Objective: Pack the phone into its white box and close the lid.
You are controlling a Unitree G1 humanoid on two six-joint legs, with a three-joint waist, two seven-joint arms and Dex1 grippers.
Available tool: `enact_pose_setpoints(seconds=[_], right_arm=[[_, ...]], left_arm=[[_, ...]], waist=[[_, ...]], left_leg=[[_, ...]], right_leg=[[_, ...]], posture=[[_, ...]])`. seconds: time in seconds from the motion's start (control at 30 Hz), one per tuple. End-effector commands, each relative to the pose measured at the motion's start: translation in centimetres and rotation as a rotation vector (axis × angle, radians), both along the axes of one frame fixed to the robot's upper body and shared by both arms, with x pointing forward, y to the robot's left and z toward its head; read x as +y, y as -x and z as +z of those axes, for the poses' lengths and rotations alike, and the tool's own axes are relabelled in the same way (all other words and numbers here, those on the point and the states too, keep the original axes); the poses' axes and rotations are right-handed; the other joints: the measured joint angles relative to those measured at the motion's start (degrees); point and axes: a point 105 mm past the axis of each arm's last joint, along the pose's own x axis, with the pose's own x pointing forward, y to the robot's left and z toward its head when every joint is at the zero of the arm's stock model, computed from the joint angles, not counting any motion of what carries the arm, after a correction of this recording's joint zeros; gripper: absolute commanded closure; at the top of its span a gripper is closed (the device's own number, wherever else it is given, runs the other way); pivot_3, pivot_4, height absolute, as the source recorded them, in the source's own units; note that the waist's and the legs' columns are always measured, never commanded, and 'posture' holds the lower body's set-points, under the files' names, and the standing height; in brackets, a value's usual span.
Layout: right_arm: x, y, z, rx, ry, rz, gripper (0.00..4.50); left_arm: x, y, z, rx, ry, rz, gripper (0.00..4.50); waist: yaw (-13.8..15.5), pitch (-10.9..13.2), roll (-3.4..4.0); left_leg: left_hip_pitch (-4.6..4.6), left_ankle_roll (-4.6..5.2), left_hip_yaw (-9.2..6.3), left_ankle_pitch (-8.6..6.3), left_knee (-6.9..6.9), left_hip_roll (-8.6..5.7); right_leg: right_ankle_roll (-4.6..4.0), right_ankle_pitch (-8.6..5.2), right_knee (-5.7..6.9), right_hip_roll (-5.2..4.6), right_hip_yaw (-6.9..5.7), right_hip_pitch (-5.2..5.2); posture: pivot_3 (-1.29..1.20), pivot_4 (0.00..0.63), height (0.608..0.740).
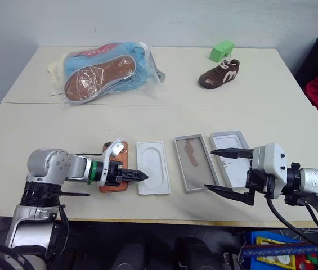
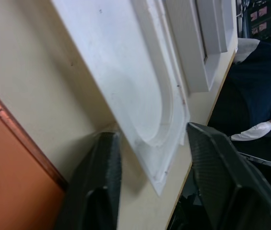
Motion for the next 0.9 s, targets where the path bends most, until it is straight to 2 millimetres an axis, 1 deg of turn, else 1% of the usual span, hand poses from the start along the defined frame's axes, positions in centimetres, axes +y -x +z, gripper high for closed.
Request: enact_pose_setpoints(seconds=[0.03, 0.13, 0.23, 0.3, 0.43, 0.5, 0.6, 0.7, 0.77, 0.8, 0.83, 0.87, 0.9], right_arm=[[0.3, 0.5, 0.7, -0.045, 0.003, 0.010, 0.00], [0.3, 0.6, 0.5, -0.040, 0.006, 0.004, 0.00], [0.1, 0.6, 0.1, -0.041, 0.033, 0.000, 0.00], [0.0, 0.6, -0.5, -0.043, 0.074, 0.003, 0.00], [-0.2, 0.6, -2.1, -0.031, 0.152, 0.027, 0.00], [-0.3, 0.4, -2.9, -0.027, 0.183, 0.038, 0.00], [-0.3, -0.1, -3.4, -0.034, 0.203, 0.056, 0.00], [-0.2, -0.6, -4.2, -0.045, 0.253, 0.091, 0.00], [0.0, -1.3, -5.1, -0.039, 0.274, 0.105, 0.00], [0.2, -1.8, -5.6, -0.040, 0.282, 0.113, 0.29], [0.3, -2.1, -6.0, -0.041, 0.289, 0.120, 0.39], [0.5, -2.4, -6.5, -0.035, 0.297, 0.137, 0.59], [0.6, -2.6, -6.8, -0.032, 0.303, 0.150, 0.98]], left_arm=[[0.3, -0.6, -1.1, 0.027, -0.043, 0.047, 2.39], [-0.1, -0.7, -1.1, 0.044, -0.013, 0.058, 3.00], [-0.7, -0.7, -0.5, 0.066, 0.070, 0.062, 3.86], [-0.8, -0.7, -0.2, 0.067, 0.089, 0.065, 4.47], [-0.1, -0.7, -0.3, 0.071, 0.084, 0.090, 4.49], [0.4, -0.7, -0.1, 0.069, 0.104, 0.107, 4.49], [1.1, -0.7, 0.5, 0.055, 0.127, 0.128, 4.49], [2.5, 0.2, 2.0, 0.010, 0.139, 0.111, 4.49], [3.7, 1.1, 3.4, -0.018, 0.160, 0.092, 4.49], [4.4, 1.7, 3.9, -0.023, 0.161, 0.083, 4.50], [4.8, 2.1, 4.2, -0.024, 0.161, 0.076, 4.50], [5.2, 2.4, 4.5, -0.023, 0.160, 0.075, 4.50], [5.4, 2.6, 4.6, -0.021, 0.159, 0.074, 4.50]], waist=[[0.1, 0.0, 0.01], [0.3, 0.0, 0.01], [0.5, 0.0, 0.04], [0.5, 0.0, 0.04], [0.1, 0.0, 0.05], [0.0, 0.0, 0.05], [0.0, 0.0, 0.05], [-0.3, 0.0, 0.02], [-0.7, 0.1, -0.07], [-0.8, 0.1, -0.09], [-0.8, 0.1, -0.13], [-0.8, 0.1, -0.13], [-0.8, 0.1, -0.13]], left_leg=[[0.00, 0.00, -0.01, 0.00, 0.02, -0.01], [0.00, 0.00, -0.08, 0.00, 0.18, -0.05], [-0.02, 0.00, -0.23, 0.00, 0.27, -0.12], [-0.02, 0.00, -0.24, 0.00, 0.28, -0.13], [0.00, 0.00, -0.24, 0.00, 0.27, -0.13], [0.00, -0.01, -0.24, 0.01, 0.27, -0.13], [0.00, -0.02, -0.24, 0.00, 0.26, -0.13], [0.00, -0.06, -0.28, 0.01, 0.22, -0.12], [0.01, -0.11, -0.34, 0.02, 0.16, -0.11], [0.00, -0.14, -0.40, 0.01, 0.13, -0.11], [0.00, -0.15, -0.46, 0.02, 0.12, -0.12], [-0.01, -0.15, -0.51, 0.02, 0.14, -0.12], [-0.02, -0.15, -0.52, 0.02, 0.15, -0.14]], right_leg=[[0.00, 0.00, 0.00, 0.00, 0.00, 0.00], [0.01, 0.00, 0.02, -0.02, 0.01, 0.07], [0.03, 0.01, 0.04, -0.02, 0.12, 0.13], [0.04, 0.01, 0.05, -0.01, 0.13, 0.14], [0.07, 0.00, 0.09, -0.01, 0.13, 0.13], [0.08, 0.00, 0.11, -0.01, 0.13, 0.12], [0.08, -0.01, 0.12, 0.00, 0.13, 0.08], [0.09, -0.01, 0.14, 0.02, 0.16, 0.03], [0.09, -0.01, 0.13, 0.06, 0.19, -0.03], [0.08, -0.01, 0.14, 0.08, 0.20, -0.06], [0.08, -0.02, 0.14, 0.08, 0.20, -0.06], [0.07, -0.02, 0.12, 0.08, 0.21, -0.05], [0.07, -0.02, 0.11, 0.07, 0.22, -0.05]], posture=[[0.00, 0.150, 0.740], [0.00, 0.150, 0.740], [0.00, 0.150, 0.740], [0.00, 0.150, 0.740], [0.00, 0.150, 0.740], [0.00, 0.150, 0.740], [0.00, 0.150, 0.740], [0.00, 0.150, 0.740], [0.00, 0.150, 0.740], [0.00, 0.150, 0.740], [0.00, 0.150, 0.740], [0.00, 0.150, 0.740], [0.00, 0.150, 0.740]])
